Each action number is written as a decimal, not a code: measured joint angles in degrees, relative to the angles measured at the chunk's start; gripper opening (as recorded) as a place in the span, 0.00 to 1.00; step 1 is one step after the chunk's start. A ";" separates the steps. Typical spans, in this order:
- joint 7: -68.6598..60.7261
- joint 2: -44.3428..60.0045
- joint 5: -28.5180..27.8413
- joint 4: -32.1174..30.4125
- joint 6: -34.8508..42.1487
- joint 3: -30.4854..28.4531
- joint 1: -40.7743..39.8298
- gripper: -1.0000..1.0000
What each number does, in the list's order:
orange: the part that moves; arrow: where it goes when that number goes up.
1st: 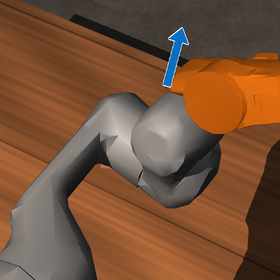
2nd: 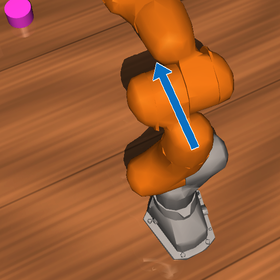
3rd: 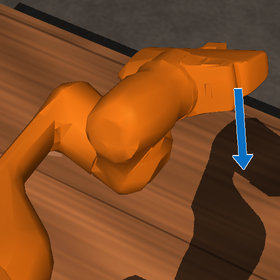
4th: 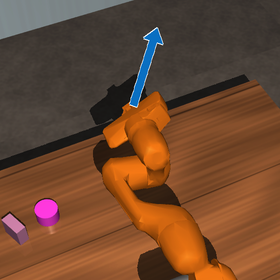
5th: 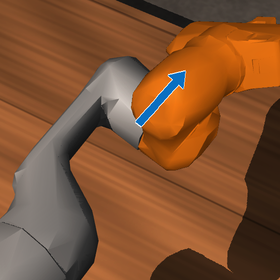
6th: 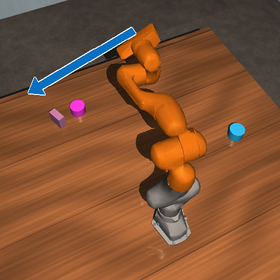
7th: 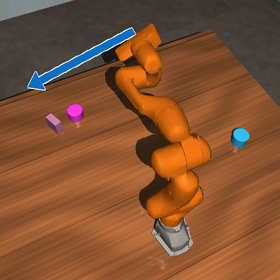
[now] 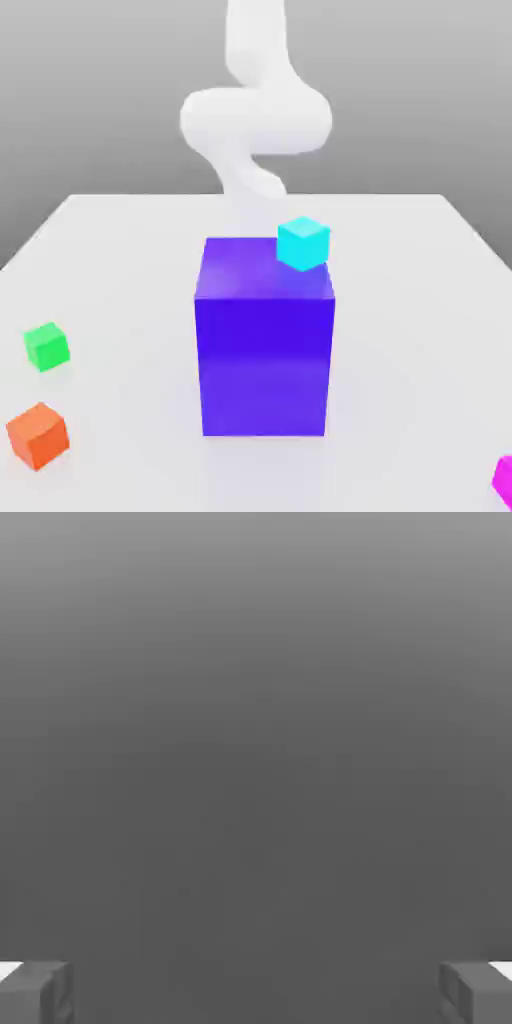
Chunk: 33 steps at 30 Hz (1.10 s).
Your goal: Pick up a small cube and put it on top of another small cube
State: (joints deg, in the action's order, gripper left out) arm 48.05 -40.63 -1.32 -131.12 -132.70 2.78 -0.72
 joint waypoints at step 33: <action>30.35 66.61 -18.38 8.20 -13.65 19.98 10.10 0.50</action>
State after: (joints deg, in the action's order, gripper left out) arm 78.40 25.98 -19.70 -122.92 -146.35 22.76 9.38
